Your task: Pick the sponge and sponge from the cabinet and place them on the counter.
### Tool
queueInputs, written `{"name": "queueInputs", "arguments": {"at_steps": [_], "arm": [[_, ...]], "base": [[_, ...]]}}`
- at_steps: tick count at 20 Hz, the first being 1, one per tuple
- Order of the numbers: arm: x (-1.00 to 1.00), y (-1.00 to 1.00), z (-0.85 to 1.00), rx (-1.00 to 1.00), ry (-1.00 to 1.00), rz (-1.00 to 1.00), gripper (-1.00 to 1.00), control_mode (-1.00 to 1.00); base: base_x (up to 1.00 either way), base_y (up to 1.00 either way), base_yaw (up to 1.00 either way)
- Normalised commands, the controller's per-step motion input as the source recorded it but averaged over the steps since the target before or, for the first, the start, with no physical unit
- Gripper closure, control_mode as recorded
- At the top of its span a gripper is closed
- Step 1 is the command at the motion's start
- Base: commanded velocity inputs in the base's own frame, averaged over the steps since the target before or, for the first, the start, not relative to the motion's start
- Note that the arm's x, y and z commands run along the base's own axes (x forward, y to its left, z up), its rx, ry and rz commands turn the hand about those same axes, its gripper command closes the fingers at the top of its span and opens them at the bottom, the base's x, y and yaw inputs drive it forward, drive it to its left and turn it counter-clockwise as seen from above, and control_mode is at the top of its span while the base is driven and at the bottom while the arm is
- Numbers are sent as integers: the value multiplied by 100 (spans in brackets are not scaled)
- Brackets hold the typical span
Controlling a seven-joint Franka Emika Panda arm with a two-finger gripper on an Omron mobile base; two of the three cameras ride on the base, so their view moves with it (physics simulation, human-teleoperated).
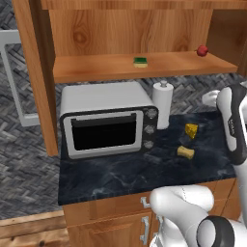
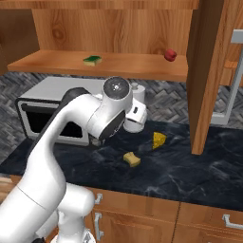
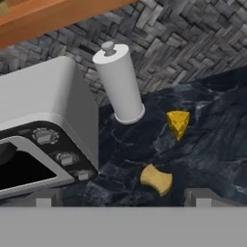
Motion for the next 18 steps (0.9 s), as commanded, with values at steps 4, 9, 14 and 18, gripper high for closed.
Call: {"name": "queueInputs", "arguments": {"at_steps": [4, 9, 14, 18], "arm": [[-16, 6, 49, 2, 0, 0, -100, -100], [-14, 11, 44, 1, 0, 0, -100, -100], [-11, 25, 17, 0, -17, 0, -100, -100], [-9, 23, 23, 0, -14, 0, -100, -100]], "base": [[0, 0, 0], [0, 0, 0], [0, 0, 0], [0, 0, 0]]}}
